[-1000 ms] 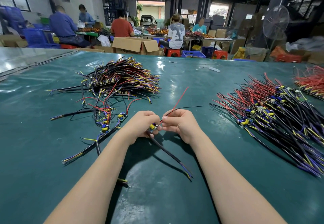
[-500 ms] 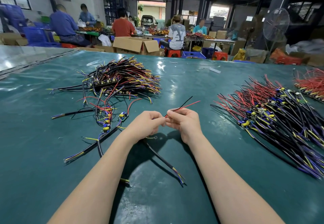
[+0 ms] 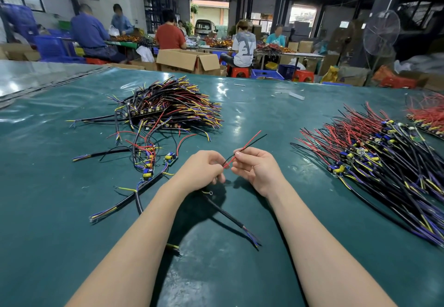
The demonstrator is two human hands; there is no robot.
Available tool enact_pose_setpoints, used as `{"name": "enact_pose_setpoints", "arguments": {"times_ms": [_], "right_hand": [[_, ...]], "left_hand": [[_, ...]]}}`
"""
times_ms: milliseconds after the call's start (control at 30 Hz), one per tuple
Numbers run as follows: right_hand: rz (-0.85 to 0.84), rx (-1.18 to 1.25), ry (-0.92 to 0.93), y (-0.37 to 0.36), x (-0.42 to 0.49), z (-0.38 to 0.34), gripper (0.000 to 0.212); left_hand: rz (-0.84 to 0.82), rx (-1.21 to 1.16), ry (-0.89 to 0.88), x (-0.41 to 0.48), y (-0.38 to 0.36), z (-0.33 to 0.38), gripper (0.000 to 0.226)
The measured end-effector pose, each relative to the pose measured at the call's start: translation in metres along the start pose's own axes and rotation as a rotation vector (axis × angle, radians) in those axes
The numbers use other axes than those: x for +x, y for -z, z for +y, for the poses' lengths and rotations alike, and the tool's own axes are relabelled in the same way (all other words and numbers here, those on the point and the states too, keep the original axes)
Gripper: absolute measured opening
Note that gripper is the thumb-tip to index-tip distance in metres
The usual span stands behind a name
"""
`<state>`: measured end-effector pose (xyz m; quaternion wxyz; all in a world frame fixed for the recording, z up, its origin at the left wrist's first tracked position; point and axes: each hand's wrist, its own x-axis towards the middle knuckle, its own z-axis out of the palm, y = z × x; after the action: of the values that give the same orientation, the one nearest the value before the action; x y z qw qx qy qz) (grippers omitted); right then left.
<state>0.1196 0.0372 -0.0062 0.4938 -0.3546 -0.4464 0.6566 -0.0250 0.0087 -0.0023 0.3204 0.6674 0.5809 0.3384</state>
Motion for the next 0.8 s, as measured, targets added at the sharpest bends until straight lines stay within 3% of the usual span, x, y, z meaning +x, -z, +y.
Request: {"name": "enact_pose_setpoints", "arguments": {"times_ms": [133,367,533,800], "right_hand": [[-0.047,-0.091,-0.011,-0.0007,-0.0006,0.0025,0.018],[-0.103,-0.211,-0.009,-0.0005,-0.0013,0.0018,0.019],[-0.143,-0.253,0.009,-0.0036,-0.0022,0.0035,0.020],[0.062,-0.236,0.101,-0.0087,-0.0017,0.0059,0.020]], "left_hand": [[0.005,-0.007,-0.039,0.0007,-0.0025,-0.0027,0.027],[-0.079,-0.302,0.031,-0.0011,-0.0050,0.0000,0.032],[-0.083,-0.304,0.072,-0.0006,-0.0045,-0.0024,0.036],[-0.134,-0.346,0.137,-0.0012,-0.0020,0.0037,0.034]]}}
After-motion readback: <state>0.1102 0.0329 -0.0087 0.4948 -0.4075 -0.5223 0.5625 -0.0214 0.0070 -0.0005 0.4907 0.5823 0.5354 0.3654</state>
